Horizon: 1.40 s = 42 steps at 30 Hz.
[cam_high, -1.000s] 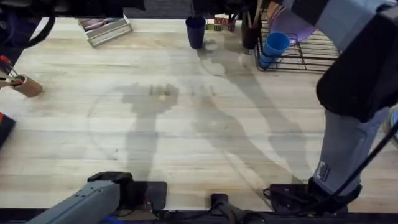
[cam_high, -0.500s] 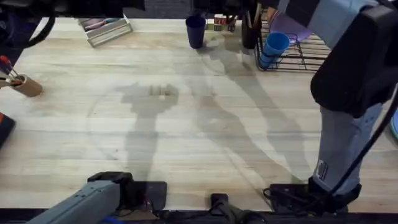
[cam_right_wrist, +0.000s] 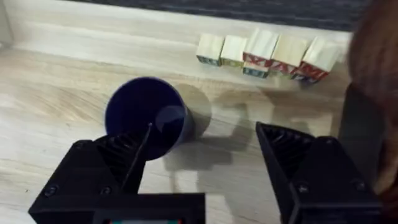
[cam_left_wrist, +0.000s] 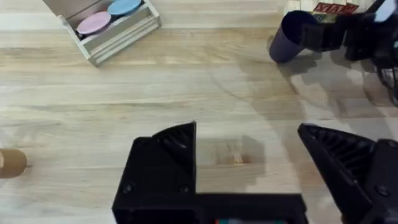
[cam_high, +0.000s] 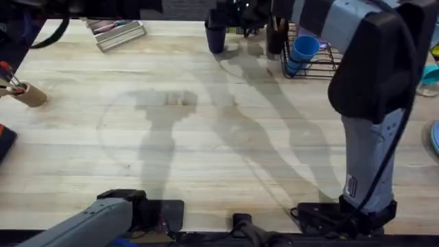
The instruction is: Pick up the cup on the table and put them onto the rack.
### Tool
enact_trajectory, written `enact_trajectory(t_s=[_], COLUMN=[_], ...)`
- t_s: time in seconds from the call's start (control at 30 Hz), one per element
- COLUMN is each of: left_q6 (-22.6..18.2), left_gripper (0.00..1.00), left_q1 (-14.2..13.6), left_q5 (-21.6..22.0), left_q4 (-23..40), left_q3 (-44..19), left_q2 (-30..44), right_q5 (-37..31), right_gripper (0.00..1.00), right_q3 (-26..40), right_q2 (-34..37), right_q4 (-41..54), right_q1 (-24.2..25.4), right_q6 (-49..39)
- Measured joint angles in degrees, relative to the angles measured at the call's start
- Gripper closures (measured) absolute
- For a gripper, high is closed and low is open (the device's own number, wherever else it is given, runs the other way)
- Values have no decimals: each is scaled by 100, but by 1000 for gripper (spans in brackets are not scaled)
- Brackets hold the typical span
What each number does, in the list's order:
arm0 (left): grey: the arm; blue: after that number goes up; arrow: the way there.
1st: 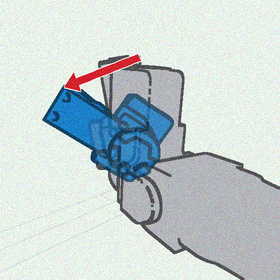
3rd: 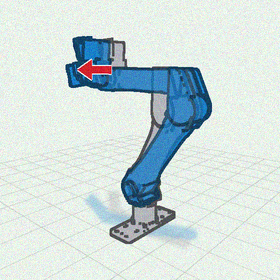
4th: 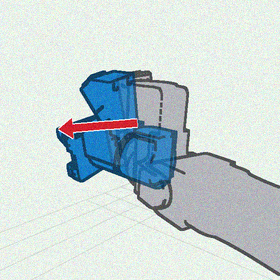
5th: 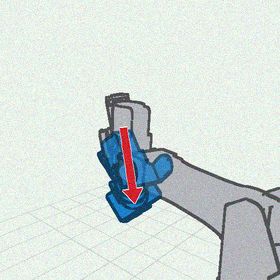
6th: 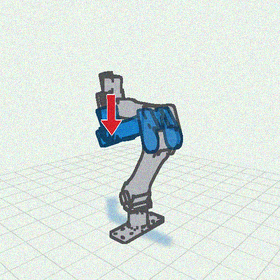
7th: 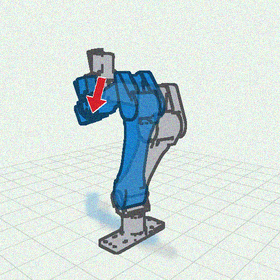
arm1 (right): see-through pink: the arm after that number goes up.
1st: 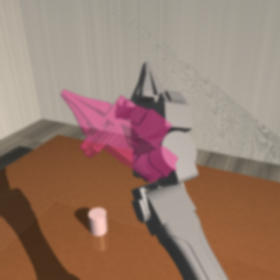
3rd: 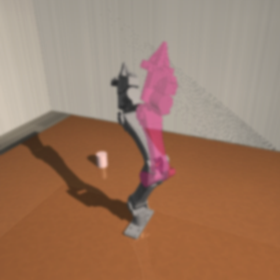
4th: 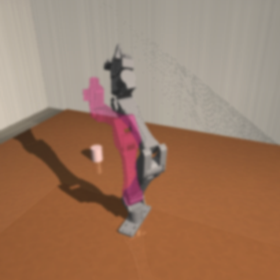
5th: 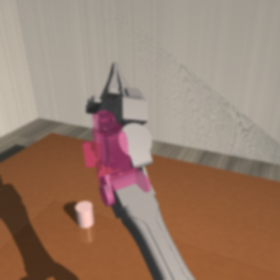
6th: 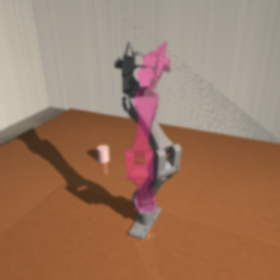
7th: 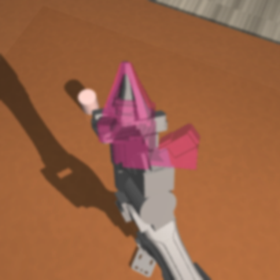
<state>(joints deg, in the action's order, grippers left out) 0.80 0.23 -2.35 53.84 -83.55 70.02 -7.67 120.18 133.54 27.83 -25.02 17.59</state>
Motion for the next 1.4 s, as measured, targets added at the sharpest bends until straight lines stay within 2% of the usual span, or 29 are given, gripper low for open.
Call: enact_trajectory(t_s=[0.4,0.63,0.73,0.8,0.93,0.97,1.4], left_q6=[0,0,0,0,0,0,0], left_gripper=[7,8,7,7,7,7,7], left_q1=[0,2,0,0,0,2,0], left_q5=[0,0,0,0,0,0,0], left_q4=[-30,-30,-28,-27,-20,-11,-2], left_q3=[0,0,0,0,0,0,0], left_q2=[0,0,0,0,0,0,0], right_q5=[-1,22,37,44,45,79,60], right_gripper=[6,229,351,508,909,952,971], right_q3=[0,0,1,1,16,21,54], right_q2=[78,272,284,284,281,281,225], right_q4=[-66,-87,-100,-138,-241,-261,139], right_q1=[0,0,0,-3,-11,-9,-9], right_q6=[196,429,453,489,540,556,366])
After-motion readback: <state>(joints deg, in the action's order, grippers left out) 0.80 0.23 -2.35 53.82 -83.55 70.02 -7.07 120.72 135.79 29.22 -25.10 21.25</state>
